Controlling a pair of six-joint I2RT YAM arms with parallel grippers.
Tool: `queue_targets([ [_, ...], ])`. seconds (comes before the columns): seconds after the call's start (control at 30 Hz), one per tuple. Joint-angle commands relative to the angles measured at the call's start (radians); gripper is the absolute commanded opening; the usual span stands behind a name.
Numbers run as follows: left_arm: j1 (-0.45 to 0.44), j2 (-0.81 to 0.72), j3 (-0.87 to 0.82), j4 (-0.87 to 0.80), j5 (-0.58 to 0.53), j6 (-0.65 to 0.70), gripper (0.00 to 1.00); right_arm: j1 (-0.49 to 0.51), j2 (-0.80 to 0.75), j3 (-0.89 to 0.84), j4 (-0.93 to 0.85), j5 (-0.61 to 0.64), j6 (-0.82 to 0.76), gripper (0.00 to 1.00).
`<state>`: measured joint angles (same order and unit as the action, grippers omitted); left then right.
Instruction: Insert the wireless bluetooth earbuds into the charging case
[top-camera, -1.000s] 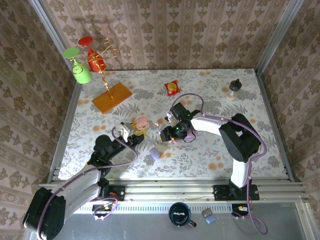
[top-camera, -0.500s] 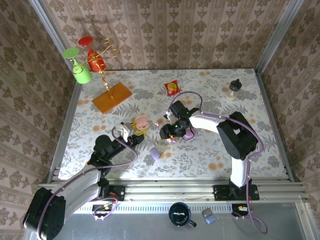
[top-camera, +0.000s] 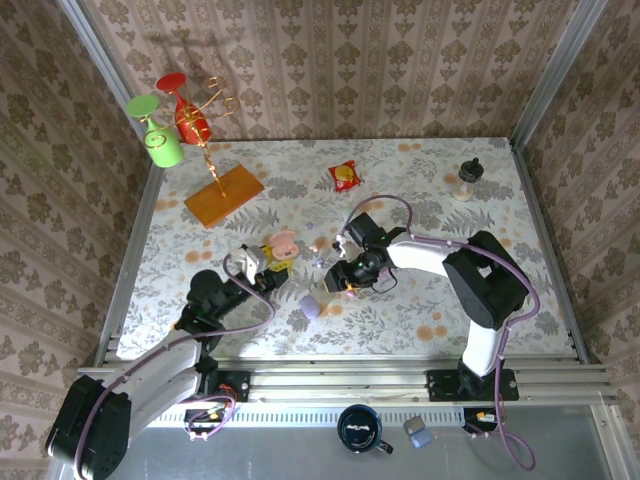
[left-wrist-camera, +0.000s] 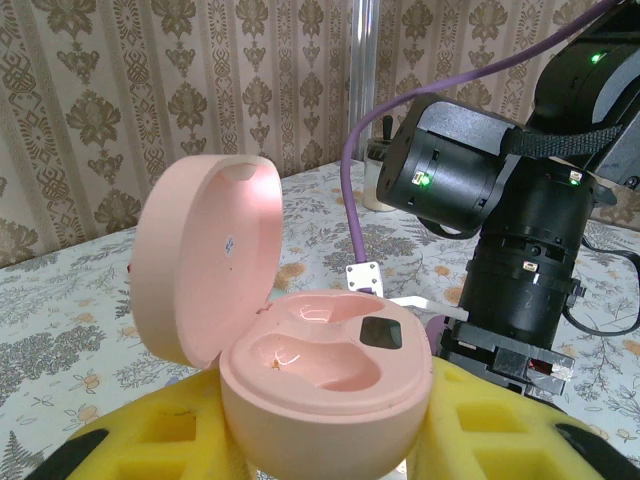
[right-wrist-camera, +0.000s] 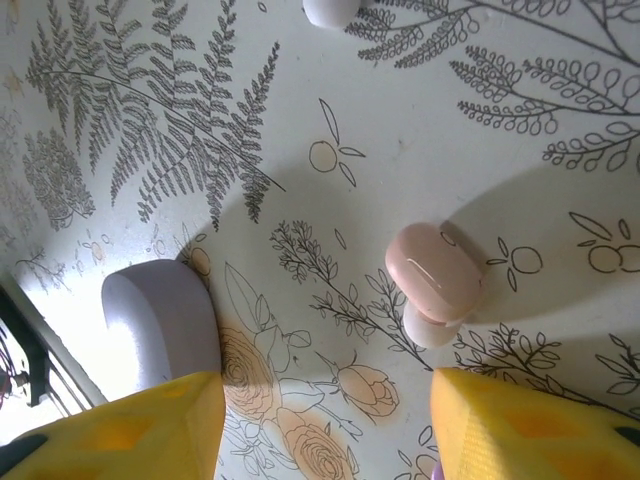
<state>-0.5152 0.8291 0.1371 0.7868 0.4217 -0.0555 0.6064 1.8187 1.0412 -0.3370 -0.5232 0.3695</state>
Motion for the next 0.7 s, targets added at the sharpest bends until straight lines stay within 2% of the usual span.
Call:
queue_targets([
  [0.0,0.009,-0.013,-0.007,-0.010,0.003,0.012,0.24,-0.028,-0.032,0.006,0.034,0.040,0.012,0.56],
  [0.13,0.009,-0.016,-0.008,-0.017,0.003,0.012,0.24,-0.066,0.006,0.031,0.081,-0.009,0.019,0.53],
  [0.27,0.009,-0.018,-0.008,-0.016,0.004,0.008,0.24,-0.080,0.063,0.090,0.057,-0.041,-0.025,0.53],
  [0.37,0.009,-0.018,-0.008,-0.017,0.003,0.010,0.24,-0.079,0.106,0.122,0.040,-0.109,-0.056,0.53],
  [0.67,0.009,-0.015,-0.004,-0.020,0.007,0.014,0.24,-0.080,0.152,0.080,0.051,-0.190,-0.081,0.50],
])
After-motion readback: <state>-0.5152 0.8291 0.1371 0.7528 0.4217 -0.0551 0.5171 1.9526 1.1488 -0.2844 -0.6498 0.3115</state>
